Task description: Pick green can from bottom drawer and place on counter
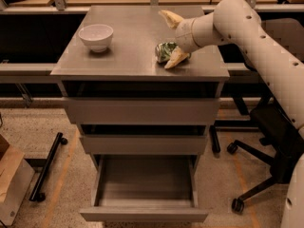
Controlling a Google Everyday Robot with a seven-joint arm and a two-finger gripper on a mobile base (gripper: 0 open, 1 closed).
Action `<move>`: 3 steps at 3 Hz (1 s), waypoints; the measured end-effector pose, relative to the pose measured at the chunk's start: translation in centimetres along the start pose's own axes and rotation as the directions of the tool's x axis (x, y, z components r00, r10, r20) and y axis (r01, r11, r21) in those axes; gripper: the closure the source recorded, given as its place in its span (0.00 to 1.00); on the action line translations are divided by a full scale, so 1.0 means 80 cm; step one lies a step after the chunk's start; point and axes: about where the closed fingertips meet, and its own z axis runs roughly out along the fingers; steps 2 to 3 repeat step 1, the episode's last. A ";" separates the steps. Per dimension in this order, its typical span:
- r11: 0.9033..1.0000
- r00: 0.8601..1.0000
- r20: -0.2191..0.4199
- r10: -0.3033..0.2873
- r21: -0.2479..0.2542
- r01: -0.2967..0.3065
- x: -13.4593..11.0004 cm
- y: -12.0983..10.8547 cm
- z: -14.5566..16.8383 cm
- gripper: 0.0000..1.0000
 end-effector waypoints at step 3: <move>1.000 1.000 0.000 0.000 0.000 0.000 -0.002 -0.006 -0.004 0.00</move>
Offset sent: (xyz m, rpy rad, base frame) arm 0.0000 0.0000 0.0000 0.0000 0.0000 0.0000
